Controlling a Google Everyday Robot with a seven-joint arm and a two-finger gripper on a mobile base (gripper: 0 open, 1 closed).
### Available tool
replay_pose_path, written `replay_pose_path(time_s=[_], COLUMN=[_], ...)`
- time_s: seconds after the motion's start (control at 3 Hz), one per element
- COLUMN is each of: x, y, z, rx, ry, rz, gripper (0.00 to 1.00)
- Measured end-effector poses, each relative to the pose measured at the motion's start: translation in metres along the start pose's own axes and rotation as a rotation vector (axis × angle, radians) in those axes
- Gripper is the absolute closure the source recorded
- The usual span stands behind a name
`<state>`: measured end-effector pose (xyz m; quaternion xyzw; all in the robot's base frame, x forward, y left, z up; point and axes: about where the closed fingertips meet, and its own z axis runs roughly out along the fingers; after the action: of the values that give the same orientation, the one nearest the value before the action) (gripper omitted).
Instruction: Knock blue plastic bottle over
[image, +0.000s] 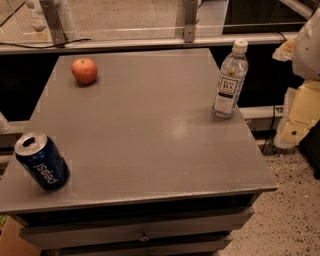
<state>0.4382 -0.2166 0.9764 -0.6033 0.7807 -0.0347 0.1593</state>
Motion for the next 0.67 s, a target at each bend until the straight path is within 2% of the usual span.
replay_pose_path(time_s=[0.33, 0.67], x=[-0.001, -0.006], y=[0.0, -0.005], z=[0.0, 0.012], rx=[0.005, 0.021], ry=[-0.006, -0.07], rz=[0.0, -0.002], gripper=[0.0, 0.0])
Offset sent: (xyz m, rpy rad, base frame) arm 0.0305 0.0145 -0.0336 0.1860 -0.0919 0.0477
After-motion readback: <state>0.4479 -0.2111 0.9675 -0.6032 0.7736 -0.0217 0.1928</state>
